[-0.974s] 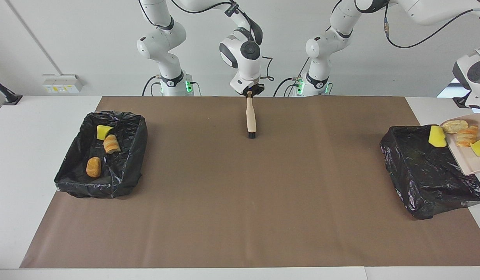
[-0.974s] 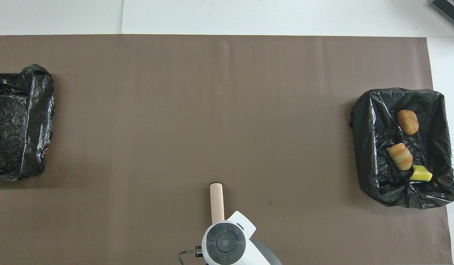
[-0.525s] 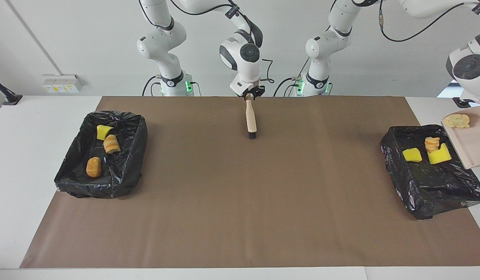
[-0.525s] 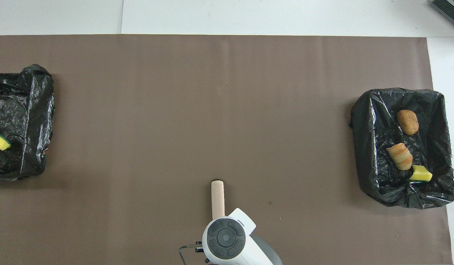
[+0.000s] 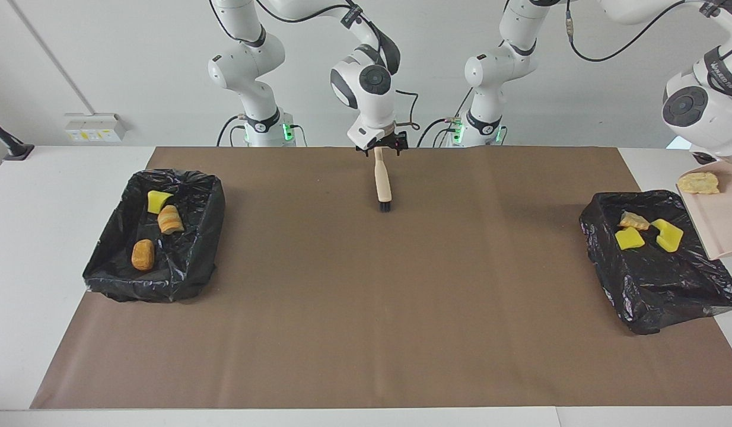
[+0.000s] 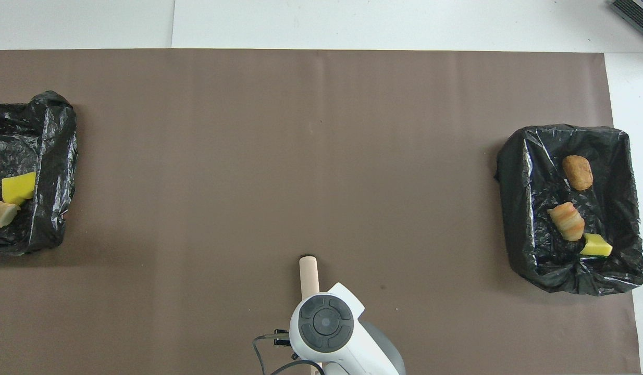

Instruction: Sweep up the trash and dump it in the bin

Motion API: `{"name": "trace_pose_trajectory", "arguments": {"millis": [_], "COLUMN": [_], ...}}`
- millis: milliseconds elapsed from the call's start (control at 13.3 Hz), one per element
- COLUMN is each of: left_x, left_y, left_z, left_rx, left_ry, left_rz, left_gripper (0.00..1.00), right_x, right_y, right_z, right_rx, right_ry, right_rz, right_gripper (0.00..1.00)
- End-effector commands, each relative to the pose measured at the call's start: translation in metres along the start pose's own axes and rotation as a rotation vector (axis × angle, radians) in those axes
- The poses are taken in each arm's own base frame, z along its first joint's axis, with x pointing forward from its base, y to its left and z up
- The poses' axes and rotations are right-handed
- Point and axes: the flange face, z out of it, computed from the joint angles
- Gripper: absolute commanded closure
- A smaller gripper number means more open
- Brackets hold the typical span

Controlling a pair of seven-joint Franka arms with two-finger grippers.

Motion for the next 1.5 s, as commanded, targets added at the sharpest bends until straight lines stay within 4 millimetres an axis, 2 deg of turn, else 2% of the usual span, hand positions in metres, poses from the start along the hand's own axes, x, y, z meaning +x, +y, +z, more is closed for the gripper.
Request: {"name": "trace_pose_trajectory", "arguments": {"millis": [0,375,525,675,750,900,1124,1274,1424], "left_x": [-0.001,-0.004,-0.009,-0.004,0.006,0.029,0.063,0.089,0.118], "left_y": [0.009,0.010,0.003,-0.019,-0.025,-0.043,-0.058,-0.063,-0.066], "left_z": [-0.023,-0.028,-0.038,-0.071,-0.078,-0.117,-0.186,-0.227,-0.272], "left_rx": [0.000,0.021,0.034,0.042,0.029,0.067,0.043,-0.011,-0.089], "left_ry": [-0.121,-0.149,-0.087,0.026,0.089,0.207,0.336,0.419,0.485], "left_rz": [-0.024,-0.045,-0.105,-0.181,-0.203,-0.216,-0.229,-0.303,-0.345], "left_gripper": [1.00,1.00,1.00,1.00,1.00,1.00,1.00,1.00,1.00], "right_x": [0.005,0.014,0.024,0.037,0.045,0.060,0.075,0.083,0.092], "right_y": [0.010,0.041,0.060,0.103,0.131,0.185,0.247,0.282,0.326], "right_z": [-0.033,-0.089,-0.123,-0.175,-0.197,-0.235,-0.275,-0.297,-0.317], "right_rx": [0.020,0.034,0.020,0.048,0.056,0.055,-0.075,-0.089,-0.092], "right_ry": [0.012,0.040,0.050,0.070,0.075,0.075,0.145,0.189,0.226], "right_rz": [-0.004,0.040,0.069,0.118,0.111,0.092,0.095,0.061,0.009], "right_gripper": [0.00,0.00,0.00,0.00,0.00,0.00,0.00,0.00,0.00]}}
